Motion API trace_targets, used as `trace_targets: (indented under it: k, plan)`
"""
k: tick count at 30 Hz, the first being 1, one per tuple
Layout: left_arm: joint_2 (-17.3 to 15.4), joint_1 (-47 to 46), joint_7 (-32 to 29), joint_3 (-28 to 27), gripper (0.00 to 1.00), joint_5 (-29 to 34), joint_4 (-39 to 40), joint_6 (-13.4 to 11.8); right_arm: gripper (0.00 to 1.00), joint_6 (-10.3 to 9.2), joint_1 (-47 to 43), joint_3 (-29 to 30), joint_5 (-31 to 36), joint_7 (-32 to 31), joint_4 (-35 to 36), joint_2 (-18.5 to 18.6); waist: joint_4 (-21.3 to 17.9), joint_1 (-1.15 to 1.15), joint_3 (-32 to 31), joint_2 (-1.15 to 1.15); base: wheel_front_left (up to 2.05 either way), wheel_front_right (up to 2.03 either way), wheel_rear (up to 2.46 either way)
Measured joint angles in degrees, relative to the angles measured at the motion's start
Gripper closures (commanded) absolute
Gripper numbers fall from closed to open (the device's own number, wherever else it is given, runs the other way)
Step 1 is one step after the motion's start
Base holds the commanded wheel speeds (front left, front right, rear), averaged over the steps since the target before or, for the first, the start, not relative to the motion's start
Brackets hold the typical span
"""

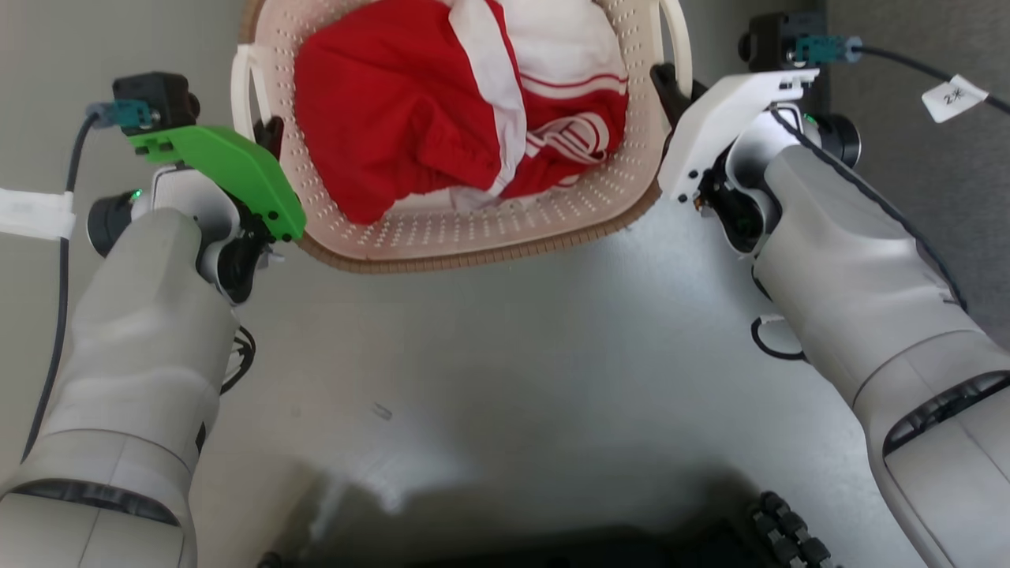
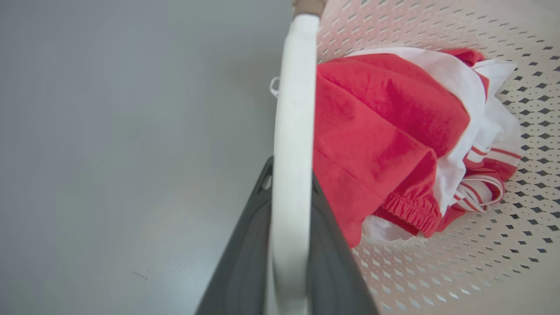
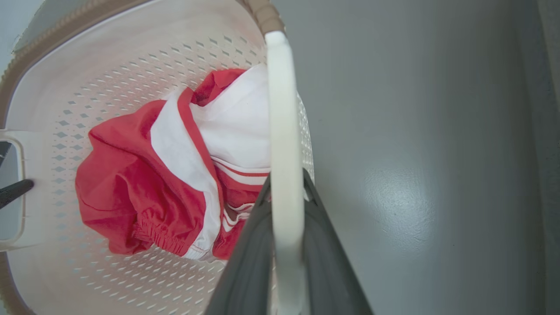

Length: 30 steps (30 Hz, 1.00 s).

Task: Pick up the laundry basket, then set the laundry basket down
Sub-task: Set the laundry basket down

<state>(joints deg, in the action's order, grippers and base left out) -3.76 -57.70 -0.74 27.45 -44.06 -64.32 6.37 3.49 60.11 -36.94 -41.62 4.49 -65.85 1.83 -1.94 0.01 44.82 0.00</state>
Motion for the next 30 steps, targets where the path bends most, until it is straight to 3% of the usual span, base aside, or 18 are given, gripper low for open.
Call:
trace_targets:
  k: [9,30]
  plan:
    - [-0.2,-1.7,2.4,0.4,1.0,0.9,-0.4,0.0,1.0,0.0,1.9,-0.4,0.4,1.7,-0.5,0.0,0.0,0.0,4.8,0.0,0.0,0.0,0.0]
    - [0.7,-3.7,4.3,0.9,1.0,1.5,-3.0,0.2,1.0,0.11,4.0,-0.4,0.4,2.5,-3.3,-0.5,-0.1,-0.01,8.6,0.0,0.0,0.0,0.0]
